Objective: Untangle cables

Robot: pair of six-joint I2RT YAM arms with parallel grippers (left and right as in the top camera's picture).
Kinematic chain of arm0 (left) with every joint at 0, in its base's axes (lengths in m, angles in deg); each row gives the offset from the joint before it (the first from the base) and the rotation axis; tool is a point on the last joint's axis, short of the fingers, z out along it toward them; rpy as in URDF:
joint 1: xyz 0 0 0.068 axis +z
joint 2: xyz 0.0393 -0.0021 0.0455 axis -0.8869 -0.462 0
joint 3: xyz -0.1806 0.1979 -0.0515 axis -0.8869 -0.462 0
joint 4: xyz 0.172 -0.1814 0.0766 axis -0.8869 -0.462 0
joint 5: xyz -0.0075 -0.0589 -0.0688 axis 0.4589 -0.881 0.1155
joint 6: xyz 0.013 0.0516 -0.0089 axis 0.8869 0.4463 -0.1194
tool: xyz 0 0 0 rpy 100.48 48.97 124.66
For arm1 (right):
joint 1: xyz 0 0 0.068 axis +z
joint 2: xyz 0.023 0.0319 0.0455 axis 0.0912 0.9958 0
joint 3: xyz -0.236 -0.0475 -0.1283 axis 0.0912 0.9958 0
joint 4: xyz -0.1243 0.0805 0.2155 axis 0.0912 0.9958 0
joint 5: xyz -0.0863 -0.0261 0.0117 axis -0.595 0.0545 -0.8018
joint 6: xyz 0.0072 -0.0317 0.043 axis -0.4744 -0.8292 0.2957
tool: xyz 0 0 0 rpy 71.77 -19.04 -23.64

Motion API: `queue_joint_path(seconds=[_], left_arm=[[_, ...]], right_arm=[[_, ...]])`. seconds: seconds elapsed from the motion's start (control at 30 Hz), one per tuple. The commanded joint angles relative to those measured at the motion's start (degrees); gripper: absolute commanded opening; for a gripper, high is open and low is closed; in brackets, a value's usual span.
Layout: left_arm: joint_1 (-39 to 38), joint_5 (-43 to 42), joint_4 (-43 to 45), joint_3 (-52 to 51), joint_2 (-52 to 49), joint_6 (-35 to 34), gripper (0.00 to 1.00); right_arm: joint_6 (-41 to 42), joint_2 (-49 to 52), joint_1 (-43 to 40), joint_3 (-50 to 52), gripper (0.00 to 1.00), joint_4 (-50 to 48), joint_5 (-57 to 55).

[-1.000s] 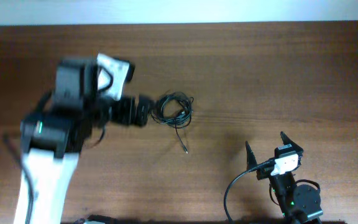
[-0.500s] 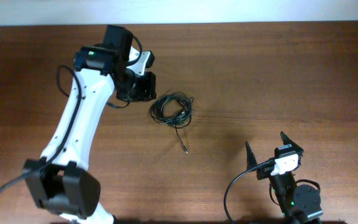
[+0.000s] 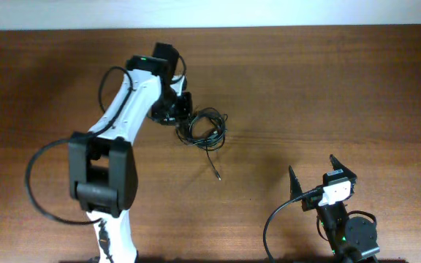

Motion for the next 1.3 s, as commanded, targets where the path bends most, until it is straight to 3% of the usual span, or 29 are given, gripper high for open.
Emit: queue_joint_path(seconds=[0.0,0.1,0.2,0.27,0.37,0.4,0.43,0.6,0.73,1.0,1.03,1.07,1.1,1.2,1.27], left_arm=[[-1.51,8.2,-0.48,0.74,-3.34,-4.46,0.36],[-1.79,11.58,-0.44,0.57,-5.27,-9.05,0.38],[-1.79,11.63,0.09,0.04,-7.5,-9.38,0.34],[-2.23,11.43,2.21,-2.36,-7.89,-10.23,0.25],[-3.1,11.43,5.16,-5.6,-7.89,-10.23,0.25],[-3.26,11.43,6.4,-6.99,-7.89,-10.21,0.04],[-3.23,11.37,6.34,-7.34,-7.89,-10.19,0.0],[-1.68,11.72,0.04,0.72,-5.81,1.07,0.0],[-1.01,16.76,-5.99,5.18,-5.31,1.09,0.0],[-1.03,12.22,-9.03,4.07,-5.44,1.05,0.01],[-1.01,12.22,-8.96,3.26,-5.44,1.05,0.02],[-1.01,12.22,-8.9,2.54,-5.44,1.05,0.12],[-1.01,12.22,-8.87,1.88,-5.49,1.05,0.43],[-1.01,12.04,-8.7,-0.17,-5.53,1.01,0.59],[-1.01,12.04,-6.8,-2.62,-5.53,-0.37,0.59]], right_arm=[[0.0,-0.33,0.26,0.26,0.98,0.42,-0.92],[0.0,-0.33,0.26,0.26,0.98,0.42,-0.92],[0.0,-0.33,0.26,0.26,0.98,0.42,-0.92],[0.0,-0.33,0.26,0.26,0.98,0.42,-0.94],[0.0,-0.33,0.26,0.26,0.98,0.39,-0.94],[0.0,-0.31,0.26,0.24,0.99,0.42,-0.92],[0.0,-0.33,0.26,0.26,0.98,0.42,-0.92],[0.0,-0.31,0.26,0.26,0.98,0.42,-0.92],[0.0,-0.33,0.26,0.26,0.98,0.42,-0.94],[0.0,-0.33,0.26,0.26,0.98,0.42,-0.92],[0.0,-0.33,0.26,0.26,0.98,0.42,-0.92],[0.0,-0.33,0.26,0.26,0.99,0.42,-0.92],[0.0,-0.33,0.26,0.26,0.98,0.42,-0.92],[0.0,-0.33,0.26,0.26,0.98,0.42,-0.94],[0.0,-0.33,0.26,0.26,0.98,0.39,-0.92]])
